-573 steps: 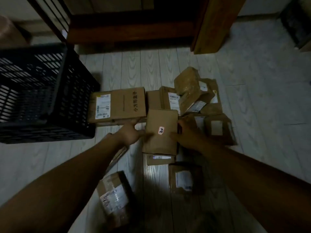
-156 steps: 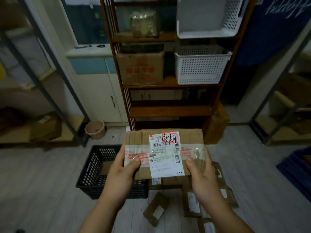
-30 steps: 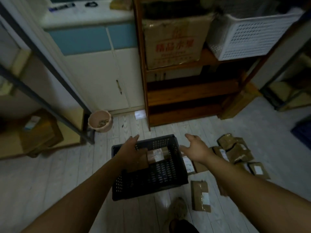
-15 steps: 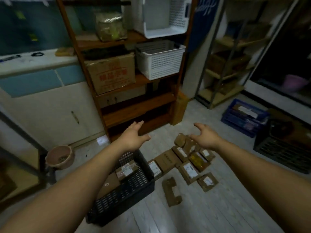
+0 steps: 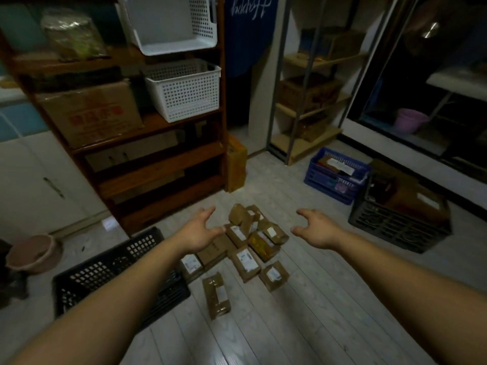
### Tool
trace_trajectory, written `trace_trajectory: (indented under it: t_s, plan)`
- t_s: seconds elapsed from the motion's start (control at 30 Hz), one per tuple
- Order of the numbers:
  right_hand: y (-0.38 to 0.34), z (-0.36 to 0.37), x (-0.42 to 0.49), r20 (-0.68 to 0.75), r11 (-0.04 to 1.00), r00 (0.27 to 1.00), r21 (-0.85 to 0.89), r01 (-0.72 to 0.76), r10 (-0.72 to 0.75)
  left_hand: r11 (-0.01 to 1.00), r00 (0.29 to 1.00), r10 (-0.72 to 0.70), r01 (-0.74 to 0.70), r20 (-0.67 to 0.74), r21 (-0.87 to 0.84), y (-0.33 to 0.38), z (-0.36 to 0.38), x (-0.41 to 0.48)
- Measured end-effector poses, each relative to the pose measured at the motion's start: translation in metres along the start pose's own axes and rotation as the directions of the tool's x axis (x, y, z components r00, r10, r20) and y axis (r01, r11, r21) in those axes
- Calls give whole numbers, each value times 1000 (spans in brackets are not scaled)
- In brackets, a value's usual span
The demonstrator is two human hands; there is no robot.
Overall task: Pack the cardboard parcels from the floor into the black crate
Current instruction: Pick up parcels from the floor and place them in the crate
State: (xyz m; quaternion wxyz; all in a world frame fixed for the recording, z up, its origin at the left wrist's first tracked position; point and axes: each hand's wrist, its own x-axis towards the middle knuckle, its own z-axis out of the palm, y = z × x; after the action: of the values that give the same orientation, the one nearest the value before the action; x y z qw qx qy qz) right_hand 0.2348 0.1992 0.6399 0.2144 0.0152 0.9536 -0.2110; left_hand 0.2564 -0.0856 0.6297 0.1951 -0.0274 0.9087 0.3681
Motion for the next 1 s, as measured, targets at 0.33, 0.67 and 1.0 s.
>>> trace_trajectory:
  t_s: [0.33,0.67,1.0]
  plan:
    - [9,44,78,145,991,985,116,73,-90,965,972,-228,232,48,-122,-52,26,51]
    - [14,120,201,373,979,908,141,145,-188,854,925,-379,350,2,-385,-111,69,103]
    - [63,337,364,439,970,867,152,188,-237,728,792,-610,545,-32,-415,-280,238,209]
